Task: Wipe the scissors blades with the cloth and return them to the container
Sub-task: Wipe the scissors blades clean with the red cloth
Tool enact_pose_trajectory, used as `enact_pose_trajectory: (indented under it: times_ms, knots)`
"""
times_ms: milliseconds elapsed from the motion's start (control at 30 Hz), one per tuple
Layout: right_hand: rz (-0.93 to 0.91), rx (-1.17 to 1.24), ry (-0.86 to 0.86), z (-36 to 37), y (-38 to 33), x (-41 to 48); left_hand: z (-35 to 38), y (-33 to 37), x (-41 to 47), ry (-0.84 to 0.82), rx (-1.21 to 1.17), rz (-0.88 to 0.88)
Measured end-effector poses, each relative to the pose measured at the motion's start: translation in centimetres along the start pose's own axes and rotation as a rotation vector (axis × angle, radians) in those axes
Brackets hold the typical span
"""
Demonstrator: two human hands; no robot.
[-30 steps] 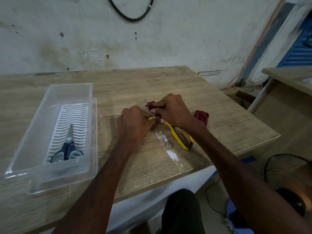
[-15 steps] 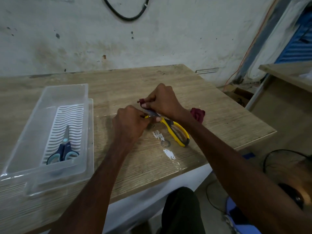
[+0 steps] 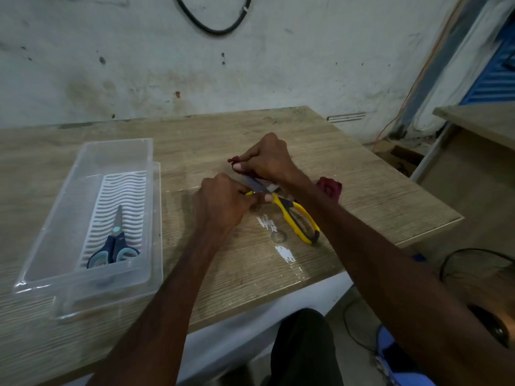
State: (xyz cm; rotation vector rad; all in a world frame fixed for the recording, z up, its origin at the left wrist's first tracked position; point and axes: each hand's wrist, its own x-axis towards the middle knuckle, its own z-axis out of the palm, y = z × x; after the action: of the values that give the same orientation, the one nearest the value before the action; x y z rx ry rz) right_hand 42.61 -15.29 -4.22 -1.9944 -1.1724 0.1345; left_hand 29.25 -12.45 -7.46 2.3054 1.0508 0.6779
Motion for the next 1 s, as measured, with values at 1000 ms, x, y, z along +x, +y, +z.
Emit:
enact_pose_trajectory:
  times_ms: [1000]
  knots:
    - [-0.272,-0.34,-0.005,0.7,-0.4,-1.7,0.0,0.0,0.0,0.037,0.072,0.019]
